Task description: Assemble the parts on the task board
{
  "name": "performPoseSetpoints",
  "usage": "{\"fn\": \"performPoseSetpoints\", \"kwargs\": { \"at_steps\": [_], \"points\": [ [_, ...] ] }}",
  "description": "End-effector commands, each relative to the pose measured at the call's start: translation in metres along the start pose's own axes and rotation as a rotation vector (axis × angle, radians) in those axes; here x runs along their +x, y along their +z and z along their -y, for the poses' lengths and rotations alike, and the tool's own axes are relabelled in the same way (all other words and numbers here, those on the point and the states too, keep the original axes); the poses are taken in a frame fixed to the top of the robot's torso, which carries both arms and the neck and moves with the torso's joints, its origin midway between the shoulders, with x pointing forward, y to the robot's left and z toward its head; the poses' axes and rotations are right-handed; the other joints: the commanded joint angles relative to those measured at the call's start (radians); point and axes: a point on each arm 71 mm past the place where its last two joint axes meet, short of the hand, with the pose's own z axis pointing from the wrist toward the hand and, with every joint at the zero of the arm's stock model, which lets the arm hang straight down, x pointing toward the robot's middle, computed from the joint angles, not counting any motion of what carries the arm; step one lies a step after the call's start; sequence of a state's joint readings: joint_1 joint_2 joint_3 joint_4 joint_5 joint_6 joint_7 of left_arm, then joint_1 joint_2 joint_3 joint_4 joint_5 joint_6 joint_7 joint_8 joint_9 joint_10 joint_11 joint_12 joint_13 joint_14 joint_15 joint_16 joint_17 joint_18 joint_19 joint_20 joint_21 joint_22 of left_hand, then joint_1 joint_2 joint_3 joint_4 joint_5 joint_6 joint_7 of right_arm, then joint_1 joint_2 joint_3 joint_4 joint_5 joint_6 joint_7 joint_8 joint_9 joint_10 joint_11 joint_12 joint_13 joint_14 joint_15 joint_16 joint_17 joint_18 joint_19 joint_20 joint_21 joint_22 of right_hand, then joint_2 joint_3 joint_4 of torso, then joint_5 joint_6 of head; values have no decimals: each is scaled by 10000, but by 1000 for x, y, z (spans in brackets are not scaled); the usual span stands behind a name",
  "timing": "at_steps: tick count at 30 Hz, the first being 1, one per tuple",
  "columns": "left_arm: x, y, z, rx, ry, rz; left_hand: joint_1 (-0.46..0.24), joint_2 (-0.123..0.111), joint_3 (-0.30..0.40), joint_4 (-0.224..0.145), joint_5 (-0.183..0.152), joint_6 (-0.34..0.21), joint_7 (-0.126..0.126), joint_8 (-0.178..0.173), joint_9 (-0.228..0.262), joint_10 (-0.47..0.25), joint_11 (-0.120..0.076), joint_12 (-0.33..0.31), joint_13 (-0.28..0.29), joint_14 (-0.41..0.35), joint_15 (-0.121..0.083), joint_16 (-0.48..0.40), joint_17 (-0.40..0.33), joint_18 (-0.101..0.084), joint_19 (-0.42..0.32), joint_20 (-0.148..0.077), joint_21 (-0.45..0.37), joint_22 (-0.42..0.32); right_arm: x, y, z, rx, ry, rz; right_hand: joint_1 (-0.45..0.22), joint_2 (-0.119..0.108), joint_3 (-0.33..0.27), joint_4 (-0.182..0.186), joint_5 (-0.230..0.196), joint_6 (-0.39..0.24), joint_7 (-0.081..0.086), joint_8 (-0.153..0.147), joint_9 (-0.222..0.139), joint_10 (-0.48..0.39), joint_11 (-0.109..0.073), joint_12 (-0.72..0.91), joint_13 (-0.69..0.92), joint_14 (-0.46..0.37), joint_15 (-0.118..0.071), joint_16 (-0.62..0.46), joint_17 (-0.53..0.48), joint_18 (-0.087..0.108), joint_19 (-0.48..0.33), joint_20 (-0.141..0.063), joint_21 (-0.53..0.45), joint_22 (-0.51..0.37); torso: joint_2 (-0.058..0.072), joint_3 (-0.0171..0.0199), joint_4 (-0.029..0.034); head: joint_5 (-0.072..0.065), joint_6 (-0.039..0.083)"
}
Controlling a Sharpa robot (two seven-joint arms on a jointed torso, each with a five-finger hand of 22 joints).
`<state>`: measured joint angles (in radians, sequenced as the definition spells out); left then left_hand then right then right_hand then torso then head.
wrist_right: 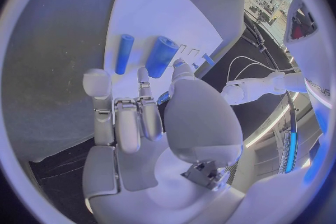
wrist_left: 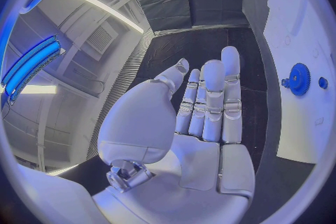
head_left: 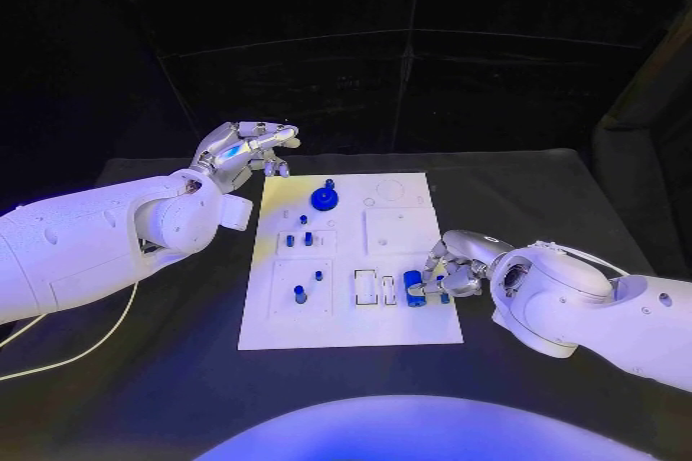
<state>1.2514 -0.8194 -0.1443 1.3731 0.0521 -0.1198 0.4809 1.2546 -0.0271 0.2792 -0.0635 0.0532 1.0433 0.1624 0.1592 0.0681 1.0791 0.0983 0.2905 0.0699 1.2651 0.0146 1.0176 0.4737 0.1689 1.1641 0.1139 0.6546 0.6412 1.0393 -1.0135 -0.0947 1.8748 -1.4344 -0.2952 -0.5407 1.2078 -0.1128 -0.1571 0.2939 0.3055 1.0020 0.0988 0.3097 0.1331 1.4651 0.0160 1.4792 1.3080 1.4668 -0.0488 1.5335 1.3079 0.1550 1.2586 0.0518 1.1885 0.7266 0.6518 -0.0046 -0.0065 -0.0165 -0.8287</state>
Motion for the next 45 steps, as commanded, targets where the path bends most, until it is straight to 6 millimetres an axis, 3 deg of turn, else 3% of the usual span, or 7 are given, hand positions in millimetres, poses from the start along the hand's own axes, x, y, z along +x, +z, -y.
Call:
{"fn": "performPoseSetpoints", "kwargs": {
  "at_steps": [1,8,15,22,29,37,45],
  "points": [
    [0,0,1,38,-84,-103,85,28,-9,-42,-22,-36,50,-43,-11,-57,3,-54,-13,-57,7,-41,-1,136,-63,38,-65,-8,4,2,1,397,-644,-341,-45,-30,-60,-23,66,-77,0,39,11,378,25,12,1308,901,-30,61,1891,-155,62,29,44,8,-2,7,-18,-9,18],
    [0,0,1,38,-89,-112,85,28,-9,-42,-22,-36,50,-43,-11,-57,3,-54,-13,-57,7,-41,-1,136,-63,38,-65,-8,7,7,-2,469,-855,-302,78,26,-29,-36,93,-118,5,89,32,369,29,4,1312,906,-25,76,1926,-158,56,33,47,24,2,1,-7,0,-7],
    [0,0,1,26,-91,-113,85,28,-9,-42,-22,-36,50,-43,-11,-57,3,-54,-13,-57,7,-41,-1,136,-63,38,-65,-8,13,10,-5,497,-806,-221,489,341,80,-112,345,-150,-4,263,102,351,25,-20,1317,904,-27,77,1925,-154,38,35,44,20,-4,8,-10,11,-10],
    [-1,-1,1,8,-95,-115,85,28,-9,-42,-22,-36,50,-43,-11,-57,3,-54,-13,-57,7,-41,-1,136,-63,38,-65,-8,11,7,-5,485,58,262,865,731,106,-141,2017,-22,-70,535,208,330,-39,-73,1309,902,-77,77,1924,-155,47,-5,60,52,-8,4,-21,26,-12],
    [-1,-1,1,-4,-95,-113,69,37,-19,-28,-22,-39,52,-42,-10,-61,6,-52,-13,-59,9,-42,-9,136,-60,41,-75,-15,3,-4,-9,-223,1448,1261,1030,806,87,-158,2546,61,-119,609,239,347,-84,-79,1335,911,-113,97,1973,-156,55,-35,68,63,-16,-1,-6,9,5],
    [0,-1,1,-15,-112,-152,69,37,-19,-28,-22,-39,52,-42,-10,-61,6,-52,-13,-59,9,-42,-9,136,-60,41,-75,-15,3,-9,-24,-805,2267,1352,876,914,16,-52,2645,155,-146,617,259,382,-110,-58,1385,923,-135,122,2030,-161,72,-58,84,88,-5,-5,18,24,34],
    [2,0,0,-17,-131,-193,69,37,-19,-28,-22,-39,52,-42,-10,-61,6,-52,-13,-59,9,-42,-9,136,-60,41,-75,-15,16,2,-39,-715,2058,189,384,1109,-192,-31,2281,252,-184,599,283,382,-133,-99,1369,921,-152,119,2023,-160,73,-72,86,89,-5,-11,19,112,0]
  ]
}}
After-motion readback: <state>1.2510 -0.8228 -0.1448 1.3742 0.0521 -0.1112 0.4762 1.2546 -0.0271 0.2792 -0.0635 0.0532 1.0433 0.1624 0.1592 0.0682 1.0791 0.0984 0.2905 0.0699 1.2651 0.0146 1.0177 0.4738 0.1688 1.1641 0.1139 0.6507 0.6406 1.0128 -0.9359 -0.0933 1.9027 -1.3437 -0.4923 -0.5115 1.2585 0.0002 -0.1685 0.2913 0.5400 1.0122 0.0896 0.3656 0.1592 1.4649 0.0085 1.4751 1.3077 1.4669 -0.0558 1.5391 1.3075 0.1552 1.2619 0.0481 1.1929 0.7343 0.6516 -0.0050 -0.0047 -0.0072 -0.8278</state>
